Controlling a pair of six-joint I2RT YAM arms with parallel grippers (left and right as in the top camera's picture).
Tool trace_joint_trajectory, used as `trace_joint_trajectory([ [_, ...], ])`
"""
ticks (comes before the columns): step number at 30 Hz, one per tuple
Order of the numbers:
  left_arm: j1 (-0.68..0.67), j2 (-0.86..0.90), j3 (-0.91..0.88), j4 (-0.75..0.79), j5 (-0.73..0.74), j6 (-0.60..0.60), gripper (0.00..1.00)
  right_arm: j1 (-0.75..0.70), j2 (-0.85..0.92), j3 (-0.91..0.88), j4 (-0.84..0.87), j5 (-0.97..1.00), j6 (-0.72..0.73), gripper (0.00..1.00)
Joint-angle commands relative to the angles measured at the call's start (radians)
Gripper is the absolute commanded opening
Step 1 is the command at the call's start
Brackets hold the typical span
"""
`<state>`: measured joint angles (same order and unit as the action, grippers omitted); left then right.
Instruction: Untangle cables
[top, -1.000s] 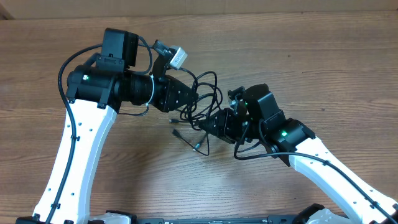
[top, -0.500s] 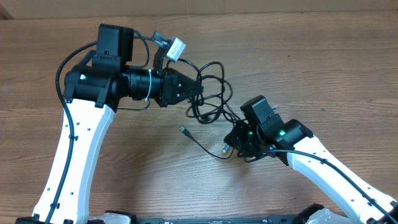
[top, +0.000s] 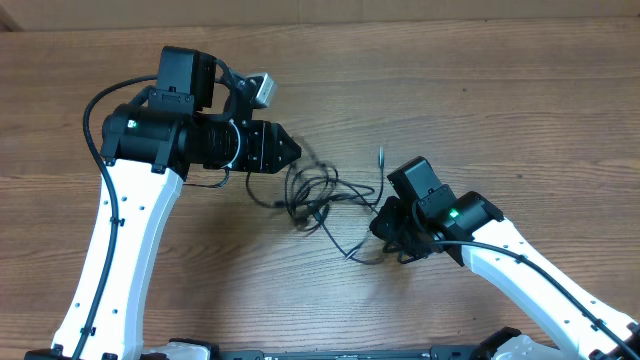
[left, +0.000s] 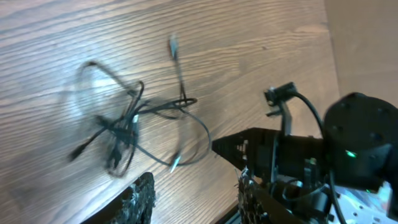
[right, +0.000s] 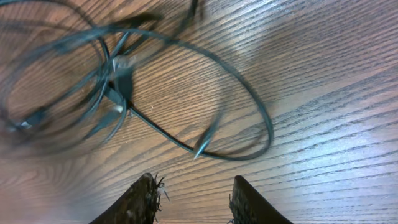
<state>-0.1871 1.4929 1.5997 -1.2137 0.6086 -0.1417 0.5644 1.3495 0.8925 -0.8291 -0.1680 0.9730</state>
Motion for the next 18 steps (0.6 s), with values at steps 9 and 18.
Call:
trace_joint_trajectory([
  [9,0.001,-0.008,-0.013,0.001,-0.044,-0.039,0.49,0.002,0.003,0.006,0.051,-0.132,-0.148,0.5],
  [18,-0.018,-0.004,-0.2,0.18,-0.15,-0.129,0.7,0.002,0.003,0.006,0.046,-0.172,-0.223,0.68],
])
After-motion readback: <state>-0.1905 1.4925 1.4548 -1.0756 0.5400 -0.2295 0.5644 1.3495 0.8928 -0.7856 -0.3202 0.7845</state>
